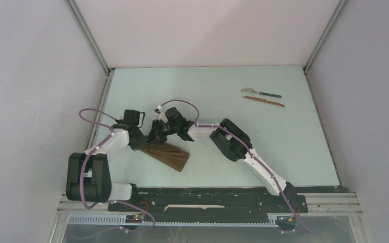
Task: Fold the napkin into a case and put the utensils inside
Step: Smooth out the smaller rectangle-folded napkin at the center of the board.
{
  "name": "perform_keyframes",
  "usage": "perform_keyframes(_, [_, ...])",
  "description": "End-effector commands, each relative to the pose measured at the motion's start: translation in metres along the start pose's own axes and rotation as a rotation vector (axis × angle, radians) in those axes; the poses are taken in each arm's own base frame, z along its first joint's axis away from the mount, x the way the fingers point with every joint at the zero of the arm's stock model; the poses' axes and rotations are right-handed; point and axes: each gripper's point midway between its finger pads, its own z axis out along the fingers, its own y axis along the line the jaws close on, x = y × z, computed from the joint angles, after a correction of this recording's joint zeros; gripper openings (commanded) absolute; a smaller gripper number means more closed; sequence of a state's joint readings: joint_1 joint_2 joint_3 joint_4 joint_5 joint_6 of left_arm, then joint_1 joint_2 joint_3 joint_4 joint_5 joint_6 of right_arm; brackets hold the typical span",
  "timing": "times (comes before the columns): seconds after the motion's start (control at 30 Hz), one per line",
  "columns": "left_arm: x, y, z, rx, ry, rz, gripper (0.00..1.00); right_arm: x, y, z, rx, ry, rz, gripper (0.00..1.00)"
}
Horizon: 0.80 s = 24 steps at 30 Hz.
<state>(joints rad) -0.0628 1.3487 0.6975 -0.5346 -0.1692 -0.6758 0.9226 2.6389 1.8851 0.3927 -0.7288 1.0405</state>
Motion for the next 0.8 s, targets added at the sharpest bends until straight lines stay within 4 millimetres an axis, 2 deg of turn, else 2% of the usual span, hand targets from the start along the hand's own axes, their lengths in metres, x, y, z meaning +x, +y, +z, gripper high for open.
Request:
perform_keyframes(0.0, [-0.012, -0.031, -0.002, 0.123, -0.010, -0.052, 0.00, 0.040, -0.003, 0.021, -0.025, 0.098, 0.049, 0.27])
perform_keyframes(0.07, [-0.013, -0.035, -0.008, 0.147, -0.012, -0.056, 0.00, 0.047, -0.017, 0.022, 0.040, 0.096, 0.059, 0.21])
perform_keyframes(0.13, [-0.019, -0.036, -0.022, 0.150, -0.081, -0.044, 0.00, 0.050, -0.032, 0.020, 0.106, 0.093, 0.077, 0.17])
perform_keyframes(0.27, [-0.027, -0.031, -0.046, 0.179, -0.186, -0.086, 0.00, 0.041, -0.035, 0.013, 0.157, 0.070, 0.051, 0.15])
perform_keyframes(0.33, [-0.030, -0.038, -0.053, 0.230, -0.207, -0.099, 0.00, 0.041, -0.031, 0.016, 0.173, 0.076, 0.025, 0.14])
perform_keyframes(0.4, [-0.032, -0.047, -0.050, 0.260, -0.196, -0.101, 0.00, 0.044, -0.029, 0.023, 0.193, 0.085, -0.011, 0.14])
perform_keyframes(0.47, [-0.024, -0.052, -0.035, 0.228, -0.101, -0.074, 0.00, 0.047, -0.027, 0.028, 0.188, 0.092, -0.018, 0.14])
perform_keyframes(0.6, [-0.007, -0.045, -0.009, 0.142, 0.006, -0.041, 0.00, 0.045, -0.031, 0.025, 0.178, 0.089, 0.011, 0.14])
perform_keyframes(0.7, [-0.008, -0.043, -0.017, 0.169, -0.036, -0.048, 0.00, 0.044, -0.034, 0.019, 0.187, 0.081, 0.014, 0.15])
perform_keyframes(0.77, [-0.016, -0.036, -0.032, 0.177, -0.104, -0.057, 0.10, 0.043, -0.032, 0.018, 0.183, 0.077, 0.011, 0.15])
